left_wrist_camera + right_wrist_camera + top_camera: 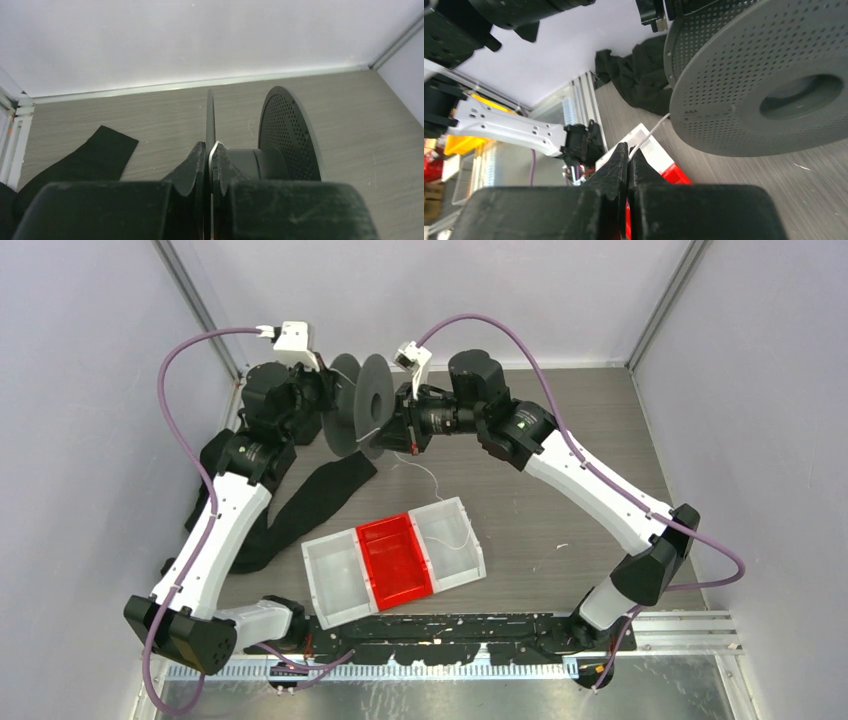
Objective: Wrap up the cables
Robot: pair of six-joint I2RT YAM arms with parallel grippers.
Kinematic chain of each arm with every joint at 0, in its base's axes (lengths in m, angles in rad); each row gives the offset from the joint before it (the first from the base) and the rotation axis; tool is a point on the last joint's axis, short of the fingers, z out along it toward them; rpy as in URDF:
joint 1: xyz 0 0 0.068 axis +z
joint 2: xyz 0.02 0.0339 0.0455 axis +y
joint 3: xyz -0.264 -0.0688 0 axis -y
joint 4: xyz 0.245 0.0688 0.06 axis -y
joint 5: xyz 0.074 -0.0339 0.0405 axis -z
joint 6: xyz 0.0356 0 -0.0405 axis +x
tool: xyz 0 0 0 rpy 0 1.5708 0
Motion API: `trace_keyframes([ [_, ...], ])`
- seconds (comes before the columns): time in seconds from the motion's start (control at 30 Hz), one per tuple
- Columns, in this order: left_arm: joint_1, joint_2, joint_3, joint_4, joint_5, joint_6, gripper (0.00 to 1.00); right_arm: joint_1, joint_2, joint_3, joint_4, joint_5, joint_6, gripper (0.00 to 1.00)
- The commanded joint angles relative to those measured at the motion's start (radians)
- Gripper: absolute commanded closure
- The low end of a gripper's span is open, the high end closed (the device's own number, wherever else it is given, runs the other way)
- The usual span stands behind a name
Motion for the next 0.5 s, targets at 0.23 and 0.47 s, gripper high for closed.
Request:
trace_keyframes([
  [0.23, 0.007, 0.013, 0.069, -0.164, 0.348, 0.236, 1.00, -0.024, 0.011, 0.143, -0.033, 0.117, -0.149, 1.00],
  [0.47, 0.007, 0.012, 0.132, -0.267, 0.523, 0.311, 1.00, -0.028, 0.011, 0.130, -0.010, 0.284, -0.191, 1.00],
])
